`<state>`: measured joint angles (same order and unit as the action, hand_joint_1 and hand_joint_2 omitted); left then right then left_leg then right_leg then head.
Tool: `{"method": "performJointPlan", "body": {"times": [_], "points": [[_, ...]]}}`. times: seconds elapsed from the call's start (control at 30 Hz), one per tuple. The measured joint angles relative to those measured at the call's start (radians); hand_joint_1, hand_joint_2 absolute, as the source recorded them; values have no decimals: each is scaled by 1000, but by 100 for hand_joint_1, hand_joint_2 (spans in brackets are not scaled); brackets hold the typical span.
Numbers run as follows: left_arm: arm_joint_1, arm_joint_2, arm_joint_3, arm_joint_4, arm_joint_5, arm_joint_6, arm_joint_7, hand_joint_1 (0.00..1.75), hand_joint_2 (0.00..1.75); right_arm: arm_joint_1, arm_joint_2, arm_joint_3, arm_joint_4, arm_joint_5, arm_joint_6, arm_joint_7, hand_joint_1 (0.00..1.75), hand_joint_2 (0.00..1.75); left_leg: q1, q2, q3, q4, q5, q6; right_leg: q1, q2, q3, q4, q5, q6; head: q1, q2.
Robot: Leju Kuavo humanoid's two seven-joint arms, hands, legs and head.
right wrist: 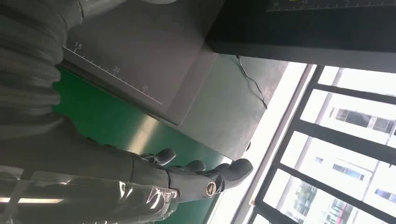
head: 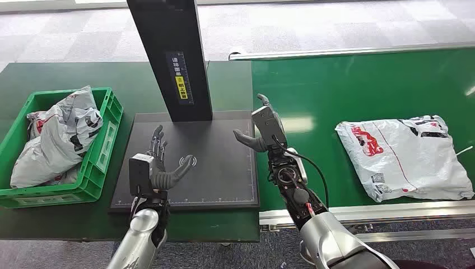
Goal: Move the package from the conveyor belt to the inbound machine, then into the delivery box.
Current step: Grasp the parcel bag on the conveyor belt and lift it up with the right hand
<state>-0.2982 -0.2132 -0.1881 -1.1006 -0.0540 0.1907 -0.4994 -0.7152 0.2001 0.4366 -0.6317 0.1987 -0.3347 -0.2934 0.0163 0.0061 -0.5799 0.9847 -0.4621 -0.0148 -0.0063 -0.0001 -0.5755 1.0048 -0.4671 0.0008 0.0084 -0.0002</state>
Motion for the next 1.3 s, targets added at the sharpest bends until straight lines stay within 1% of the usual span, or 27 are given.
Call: {"method": "performJointPlan", "body": {"times": [0.13, 0.27, 0.47, 0.6, 0.73, 1.07, 1.3], "points": [[1, 1, 1, -2, 3, 7, 2, 0, 175, 9, -6, -4, -8, 2, -1, 2, 0, 175, 0, 0, 0, 0, 0, 0, 0, 0, 0, 0, 0, 0, 0, 0], [12, 6, 3, -22, 3, 22, 10, 0, 175, 49, -24, -12, -44, 19, -3, 13, 0, 175, 0, 0, 0, 0, 0, 0, 0, 0, 0, 0, 0, 0, 0, 0], [62, 17, 17, -76, 2, 31, 15, 0, 175, 145, -81, -40, -140, 50, -20, 36, 0, 175, 0, -1, 0, 0, 0, 0, 0, 0, 0, 0, 0, 0, 0, 0], [87, 21, 24, -98, -4, 31, 15, 0, 175, 208, -116, -80, -203, 59, -32, 39, 0, 175, 0, -1, 0, 0, 0, 0, 0, 0, 0, 0, 0, 0, 0, 0], [100, 21, 29, -111, -9, 30, 15, 0, 175, 242, -137, -116, -249, 59, -34, 39, 0, 175, 0, 0, 0, 0, 0, 0, 0, 0, 0, 0, 0, 0, 0, 0], [107, 19, 34, -123, -18, 23, 18, 0, 175, 271, -153, -152, -308, 66, -36, 48, 0, 175, 0, 0, 0, 0, 0, 0, 0, 0, 0, 0, 0, 0, 0, 0], [107, 17, 35, -134, -28, 11, 24, 0, 175, 296, -153, -188, -350, 104, -41, 70, 0, 175, 0, 0, 0, 0, 0, 0, 0, 0, 0, 0, 0, 0, 0, 0]]}}
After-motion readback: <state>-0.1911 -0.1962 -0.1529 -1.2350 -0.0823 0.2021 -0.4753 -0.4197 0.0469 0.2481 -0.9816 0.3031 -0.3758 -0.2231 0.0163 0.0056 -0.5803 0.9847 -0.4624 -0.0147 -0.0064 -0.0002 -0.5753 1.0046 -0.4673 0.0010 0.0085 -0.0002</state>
